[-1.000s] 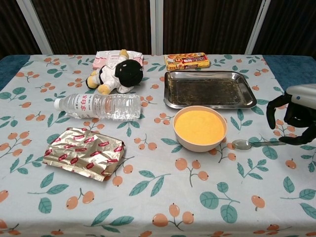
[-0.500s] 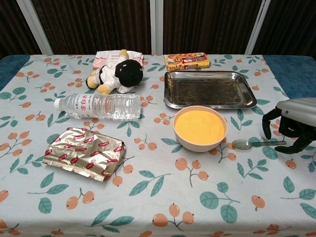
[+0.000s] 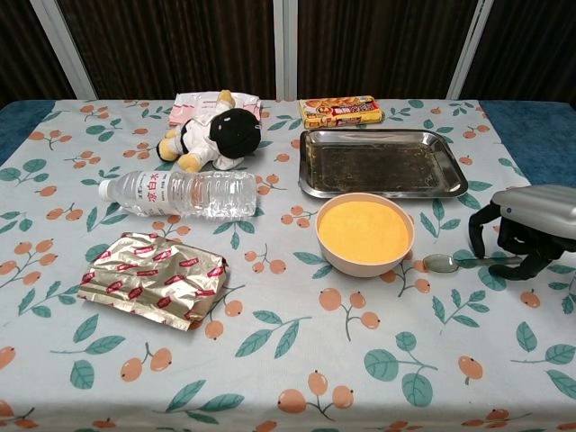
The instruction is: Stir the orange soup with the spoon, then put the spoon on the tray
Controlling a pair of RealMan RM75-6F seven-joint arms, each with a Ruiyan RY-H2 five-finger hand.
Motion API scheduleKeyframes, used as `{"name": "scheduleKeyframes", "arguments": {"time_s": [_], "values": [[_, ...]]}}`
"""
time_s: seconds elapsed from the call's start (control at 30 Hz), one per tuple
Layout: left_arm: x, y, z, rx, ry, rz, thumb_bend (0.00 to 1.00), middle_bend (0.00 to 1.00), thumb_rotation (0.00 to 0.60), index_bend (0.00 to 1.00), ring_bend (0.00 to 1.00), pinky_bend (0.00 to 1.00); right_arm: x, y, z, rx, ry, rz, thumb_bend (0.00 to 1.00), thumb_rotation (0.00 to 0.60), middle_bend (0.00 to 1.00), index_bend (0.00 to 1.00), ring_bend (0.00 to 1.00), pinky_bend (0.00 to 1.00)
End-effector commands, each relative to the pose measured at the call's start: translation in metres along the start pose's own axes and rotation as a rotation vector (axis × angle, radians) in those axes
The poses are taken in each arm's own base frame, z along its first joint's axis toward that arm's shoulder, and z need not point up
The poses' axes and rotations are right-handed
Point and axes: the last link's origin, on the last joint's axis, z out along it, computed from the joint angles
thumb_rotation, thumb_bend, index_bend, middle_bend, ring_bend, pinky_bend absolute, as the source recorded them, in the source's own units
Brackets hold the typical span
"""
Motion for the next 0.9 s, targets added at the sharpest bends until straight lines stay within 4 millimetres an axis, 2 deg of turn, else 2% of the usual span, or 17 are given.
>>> {"name": "scheduleKeyframes", "arguments": {"time_s": [0.03, 0.3, 0.37, 0.53, 0.67, 0.9], "values": [[0.0, 0.0, 0.0, 0.0, 0.0, -0.001, 0.06, 0.14, 0.6, 0.22, 0.12, 0.13, -0.001, 0.0, 0.001, -0.001, -0.002, -0.002, 0.29, 0.6, 0.94, 0.52, 0.95, 1.0], [0.001, -0.002, 0.0, 0.004, 0.003, -0.005, 0.06, 0.14, 0.6, 0.22, 0.12, 0.13, 0.002, -0.001, 0.002, 0.002, 0.001, -0.005, 0.33, 0.6, 0.94, 0.56, 0.95, 1.0], [0.001, -0.002, -0.001, 0.004, 0.006, -0.006, 0.06, 0.14, 0.6, 0.22, 0.12, 0.13, 0.01, -0.001, 0.0, 0.006, 0.02, -0.007, 0.33, 0.6, 0.94, 0.56, 0.95, 1.0], [0.002, -0.003, -0.002, 0.005, 0.009, -0.007, 0.06, 0.14, 0.6, 0.22, 0.12, 0.13, 0.046, -0.005, -0.011, 0.056, 0.066, -0.007, 0.33, 0.6, 0.94, 0.56, 0.95, 1.0], [0.002, -0.001, -0.002, 0.0, 0.012, -0.01, 0.06, 0.14, 0.6, 0.22, 0.12, 0.13, 0.072, -0.021, -0.007, 0.11, 0.1, 0.015, 0.33, 0.6, 0.94, 0.56, 0.95, 1.0], [0.002, -0.002, -0.005, 0.006, 0.012, -0.012, 0.06, 0.14, 0.6, 0.22, 0.12, 0.13, 0.082, -0.062, 0.024, 0.179, 0.093, -0.004, 0.33, 0.6, 0.94, 0.57, 0.95, 1.0]]}}
